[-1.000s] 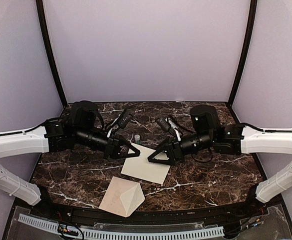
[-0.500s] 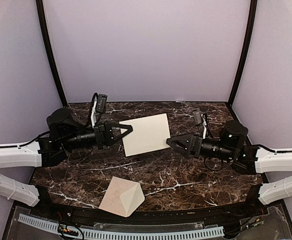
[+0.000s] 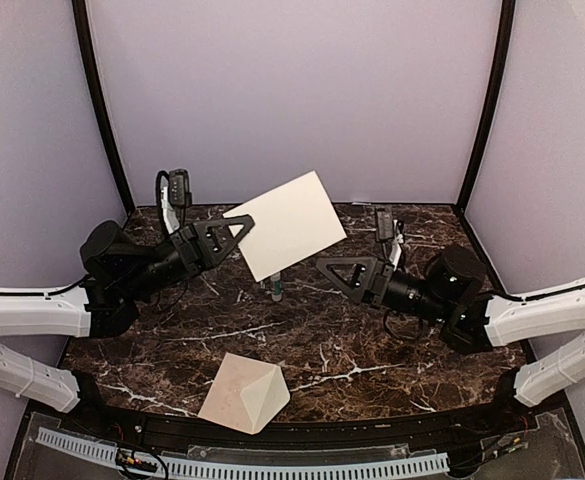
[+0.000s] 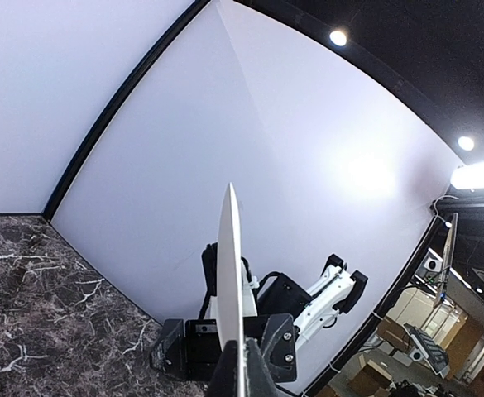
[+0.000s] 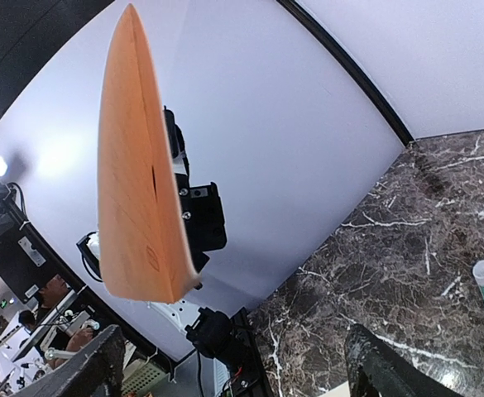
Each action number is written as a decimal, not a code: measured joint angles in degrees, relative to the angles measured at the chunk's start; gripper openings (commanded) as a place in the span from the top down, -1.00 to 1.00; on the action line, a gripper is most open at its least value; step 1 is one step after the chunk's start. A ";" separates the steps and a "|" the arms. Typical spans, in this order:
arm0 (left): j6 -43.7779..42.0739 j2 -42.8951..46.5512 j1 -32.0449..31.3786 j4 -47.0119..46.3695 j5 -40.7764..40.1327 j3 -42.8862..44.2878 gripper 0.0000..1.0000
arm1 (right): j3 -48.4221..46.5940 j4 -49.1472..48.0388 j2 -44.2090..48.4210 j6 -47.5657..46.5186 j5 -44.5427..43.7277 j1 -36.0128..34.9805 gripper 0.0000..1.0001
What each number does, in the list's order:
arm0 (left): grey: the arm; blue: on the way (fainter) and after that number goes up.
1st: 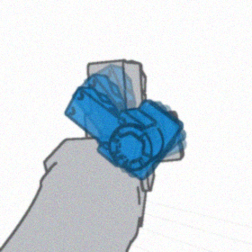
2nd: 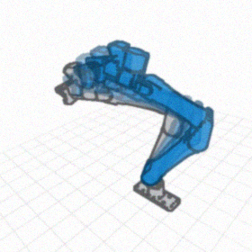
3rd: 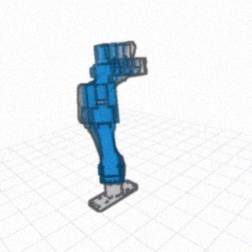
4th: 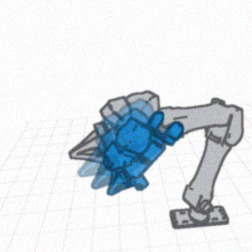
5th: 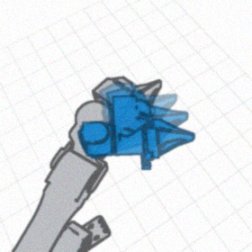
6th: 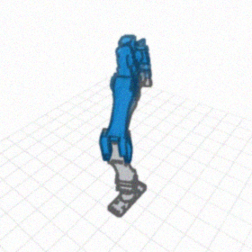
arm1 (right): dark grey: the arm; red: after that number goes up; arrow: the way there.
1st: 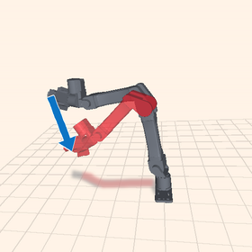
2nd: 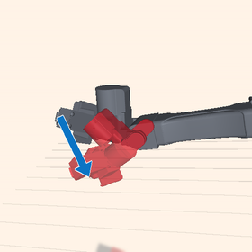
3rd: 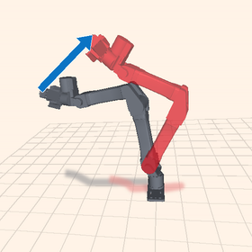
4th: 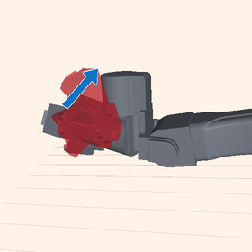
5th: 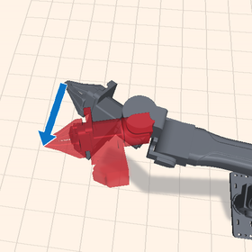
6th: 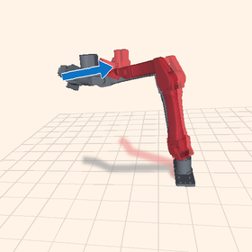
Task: Place the letter into the envelope and seal it
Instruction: Fold the letter.
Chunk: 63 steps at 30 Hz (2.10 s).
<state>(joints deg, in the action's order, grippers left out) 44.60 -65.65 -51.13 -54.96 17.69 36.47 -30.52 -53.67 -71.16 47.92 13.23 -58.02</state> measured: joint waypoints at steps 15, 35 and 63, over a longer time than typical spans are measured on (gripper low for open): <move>3.32 -1.25 0.00 -3.78 -0.81 -1.60 1.00 | -9.01 -7.67 -8.28 1.09 -0.09 -2.03 1.00; -3.04 7.37 3.58 28.48 0.48 0.02 -0.45 | -17.90 31.10 0.44 -8.50 -0.59 4.15 1.00; -15.74 -2.27 2.01 44.52 20.61 9.11 1.00 | -20.17 45.99 -5.90 -16.41 30.45 5.53 0.51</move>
<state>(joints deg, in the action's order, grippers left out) 28.86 -67.92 -49.12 -10.44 38.30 45.58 -50.70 -7.68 -77.06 31.51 43.68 -52.49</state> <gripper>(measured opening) 0.006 0.008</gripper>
